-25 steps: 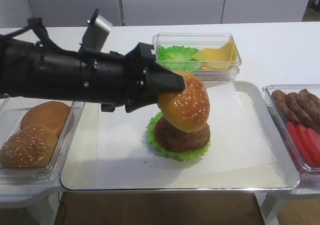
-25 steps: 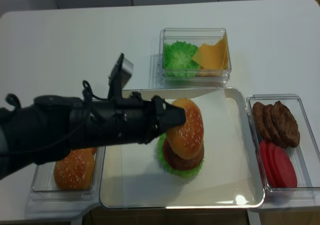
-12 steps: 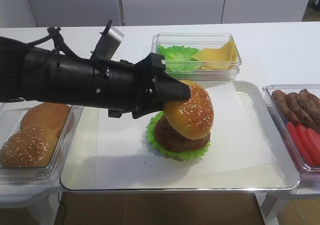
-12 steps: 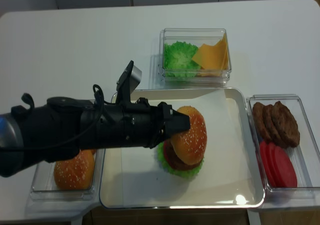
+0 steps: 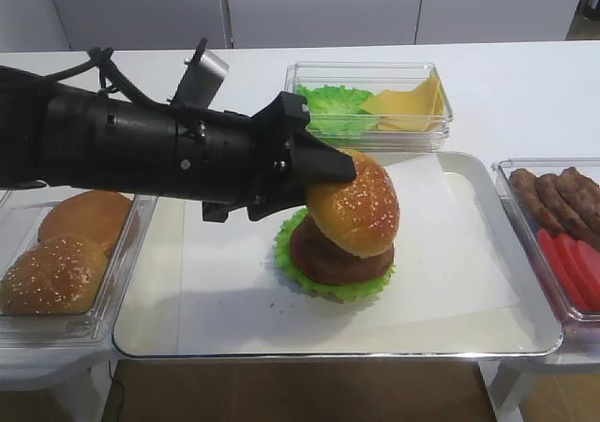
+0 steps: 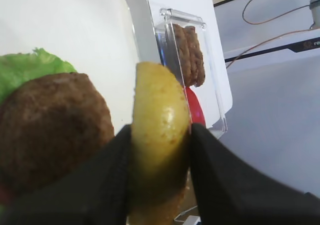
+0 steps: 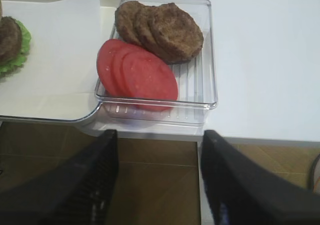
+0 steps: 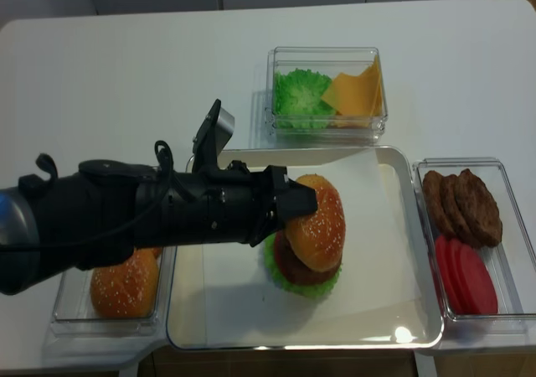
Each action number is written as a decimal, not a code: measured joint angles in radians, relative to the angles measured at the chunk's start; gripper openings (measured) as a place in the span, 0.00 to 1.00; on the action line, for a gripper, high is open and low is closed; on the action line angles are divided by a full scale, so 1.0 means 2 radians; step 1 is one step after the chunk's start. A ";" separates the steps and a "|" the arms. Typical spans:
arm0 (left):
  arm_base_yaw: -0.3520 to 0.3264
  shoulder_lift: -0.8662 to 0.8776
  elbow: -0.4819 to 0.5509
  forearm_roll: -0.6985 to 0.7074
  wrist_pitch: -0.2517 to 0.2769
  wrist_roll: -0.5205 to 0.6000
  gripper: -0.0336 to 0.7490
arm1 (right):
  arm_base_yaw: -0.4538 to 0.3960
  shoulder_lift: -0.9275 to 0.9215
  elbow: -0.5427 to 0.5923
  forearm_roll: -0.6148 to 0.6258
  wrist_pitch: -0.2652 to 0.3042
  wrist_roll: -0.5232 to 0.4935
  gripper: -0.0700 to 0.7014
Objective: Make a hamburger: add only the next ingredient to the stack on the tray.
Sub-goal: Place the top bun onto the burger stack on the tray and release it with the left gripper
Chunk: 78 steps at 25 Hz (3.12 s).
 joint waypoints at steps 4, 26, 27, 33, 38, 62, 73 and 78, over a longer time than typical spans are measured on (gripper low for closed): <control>0.000 0.003 0.000 0.000 0.000 -0.005 0.36 | 0.000 0.000 0.000 0.000 0.000 0.000 0.61; 0.000 0.030 -0.001 0.000 -0.001 0.004 0.36 | 0.000 0.000 0.000 0.000 0.000 -0.002 0.61; 0.000 0.030 -0.001 0.000 -0.003 0.004 0.36 | 0.000 0.000 0.000 0.000 0.000 -0.002 0.61; 0.000 0.030 -0.001 0.000 -0.001 0.004 0.36 | 0.000 0.000 0.000 0.000 0.000 -0.002 0.61; 0.000 0.030 -0.001 0.000 -0.004 0.004 0.36 | 0.000 0.000 0.000 0.000 0.000 -0.001 0.61; 0.000 0.056 -0.004 0.000 0.019 0.005 0.39 | 0.000 0.000 0.000 0.000 0.000 0.002 0.61; 0.000 0.056 -0.004 0.000 0.020 0.016 0.39 | 0.000 0.000 0.000 0.000 0.000 0.002 0.61; 0.007 0.056 -0.004 0.000 0.027 0.016 0.42 | 0.000 0.000 0.000 0.000 0.000 0.002 0.61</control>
